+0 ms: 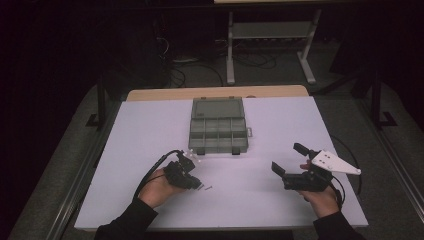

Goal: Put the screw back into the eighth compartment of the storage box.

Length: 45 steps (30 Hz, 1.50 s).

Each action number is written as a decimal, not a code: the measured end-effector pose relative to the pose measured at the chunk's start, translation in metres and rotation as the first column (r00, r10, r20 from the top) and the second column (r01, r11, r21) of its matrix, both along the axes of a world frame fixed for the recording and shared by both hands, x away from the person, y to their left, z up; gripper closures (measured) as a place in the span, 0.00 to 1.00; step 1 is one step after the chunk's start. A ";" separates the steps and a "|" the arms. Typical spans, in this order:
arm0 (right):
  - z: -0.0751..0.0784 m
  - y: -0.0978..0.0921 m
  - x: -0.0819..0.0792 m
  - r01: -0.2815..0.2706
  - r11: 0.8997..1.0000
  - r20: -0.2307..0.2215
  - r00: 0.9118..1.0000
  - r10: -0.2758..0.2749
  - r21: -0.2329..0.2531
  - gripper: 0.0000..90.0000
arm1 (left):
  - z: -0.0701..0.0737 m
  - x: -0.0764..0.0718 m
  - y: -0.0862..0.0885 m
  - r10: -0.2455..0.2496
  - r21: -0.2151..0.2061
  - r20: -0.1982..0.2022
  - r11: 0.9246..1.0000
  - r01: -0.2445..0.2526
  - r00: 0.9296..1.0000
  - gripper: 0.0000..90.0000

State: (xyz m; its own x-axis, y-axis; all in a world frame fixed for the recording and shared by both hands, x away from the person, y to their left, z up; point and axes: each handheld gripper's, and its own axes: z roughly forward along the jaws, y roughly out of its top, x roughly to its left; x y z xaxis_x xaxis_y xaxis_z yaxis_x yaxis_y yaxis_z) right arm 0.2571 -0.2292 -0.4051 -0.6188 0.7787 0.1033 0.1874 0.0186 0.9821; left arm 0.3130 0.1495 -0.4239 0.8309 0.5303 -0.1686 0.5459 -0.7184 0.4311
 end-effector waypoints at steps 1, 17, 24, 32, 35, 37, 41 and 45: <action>0.000 0.000 0.000 0.000 1.000 0.002 1.000 0.000 -0.002 0.00 | 0.000 0.000 0.000 0.000 0.001 0.001 1.000 0.000 1.000 0.93; 0.000 0.000 0.000 0.002 1.000 0.002 1.000 -0.002 0.000 0.00 | 0.001 0.001 0.002 -0.007 0.014 0.003 1.000 0.007 1.000 0.98; 0.000 0.000 0.000 0.001 1.000 0.004 1.000 -0.001 -0.002 0.00 | 0.005 0.003 0.004 -0.009 -0.004 0.002 1.000 0.009 1.000 0.98; 0.000 0.000 0.000 0.002 1.000 0.003 1.000 -0.002 -0.002 0.00 | 0.010 0.002 0.003 0.011 -0.044 0.009 0.999 -0.011 1.000 0.98; 0.000 0.000 0.000 0.001 1.000 0.002 1.000 -0.001 -0.003 0.00 | 0.014 0.002 0.002 0.013 -0.050 0.015 0.999 -0.012 1.000 0.98; 0.000 0.001 0.000 0.001 1.000 0.002 1.000 -0.001 -0.002 0.00 | 0.020 0.005 0.003 -0.014 -0.039 0.029 0.999 0.015 0.999 0.98; 0.000 0.000 0.000 0.004 1.000 0.003 1.000 -0.004 -0.005 0.00 | 0.027 0.005 0.002 0.021 -0.089 0.037 0.996 -0.017 0.999 0.98; -0.001 0.001 0.001 0.005 1.000 0.004 1.000 -0.005 -0.006 0.00 | 0.034 0.008 0.001 0.015 -0.108 0.045 0.994 -0.011 0.999 0.98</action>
